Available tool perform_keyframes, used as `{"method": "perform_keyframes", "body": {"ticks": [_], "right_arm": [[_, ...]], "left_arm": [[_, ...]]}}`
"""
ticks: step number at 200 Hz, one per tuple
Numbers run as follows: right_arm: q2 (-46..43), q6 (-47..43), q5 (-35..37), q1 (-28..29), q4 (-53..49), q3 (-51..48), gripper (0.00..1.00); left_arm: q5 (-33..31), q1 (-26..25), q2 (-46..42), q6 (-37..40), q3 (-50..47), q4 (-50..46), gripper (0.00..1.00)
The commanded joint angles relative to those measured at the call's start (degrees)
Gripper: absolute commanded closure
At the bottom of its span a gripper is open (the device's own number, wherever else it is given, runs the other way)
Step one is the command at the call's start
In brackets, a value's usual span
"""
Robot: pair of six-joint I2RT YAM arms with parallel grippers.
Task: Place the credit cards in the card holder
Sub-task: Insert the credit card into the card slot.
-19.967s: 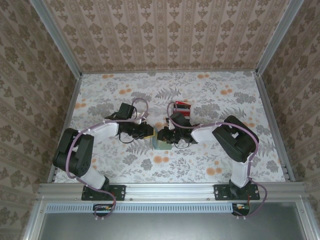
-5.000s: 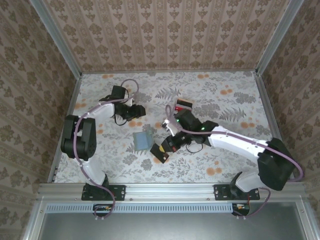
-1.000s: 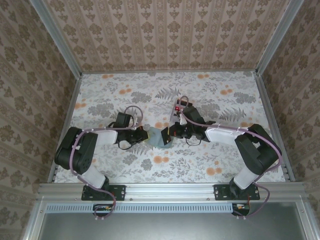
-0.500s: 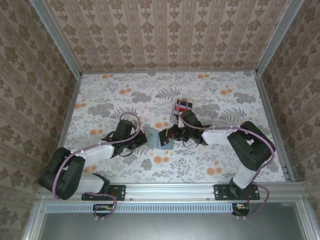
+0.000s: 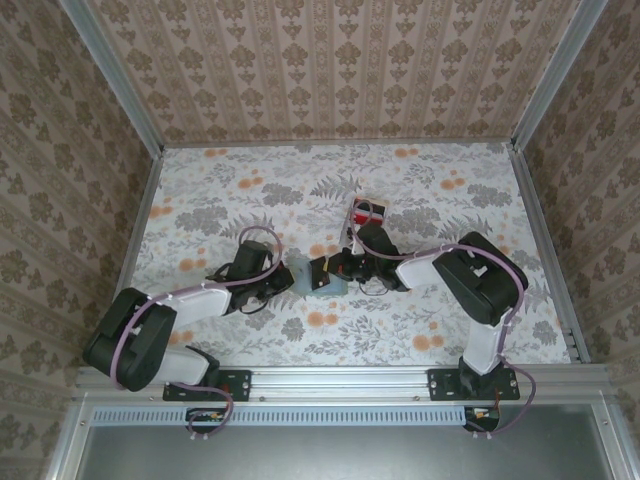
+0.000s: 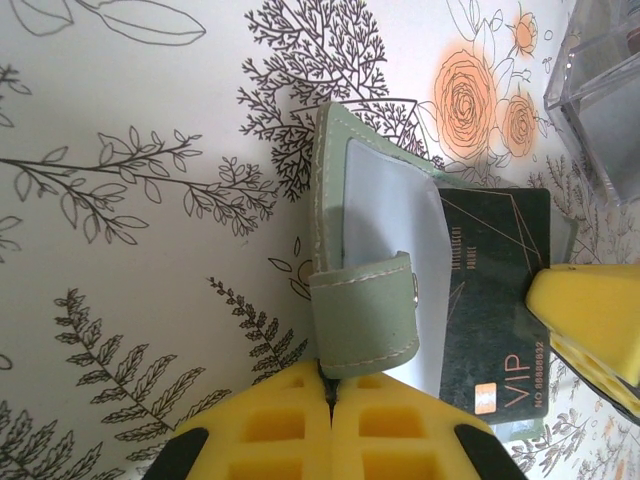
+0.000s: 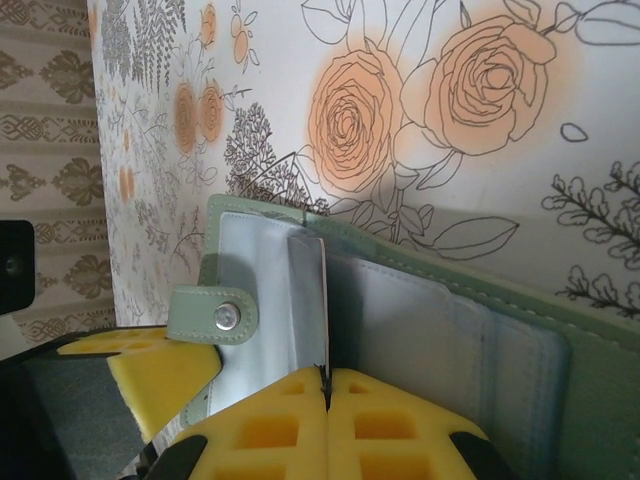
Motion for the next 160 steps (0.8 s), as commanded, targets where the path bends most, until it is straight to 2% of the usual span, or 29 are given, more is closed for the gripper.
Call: {"method": "perform_keyframes", "body": {"ticks": [1,68,100,160], "right_arm": [[2.8,1.9,-0.3,0.4,1.8,0.1,1.00],[2.6,2.4,2.1,0.5,1.1,-0.1,1.00],[2.7,2.8,2.8,0.7,1.1,0.0,1.00],[2.4,3.1,7.4,3.9,-2.0,1.0,1.00]], "left_arm": [[0.4,-0.9,1.1,-0.5,-0.3,1.5,1.00],[0.2,-1.0,1.3,-0.5,-1.1,1.6,1.00],[1.6,0.3,1.8,1.9,0.2,-0.7,1.00],[4.6,2.7,2.8,4.2,-0.4,-1.0,1.00]]}}
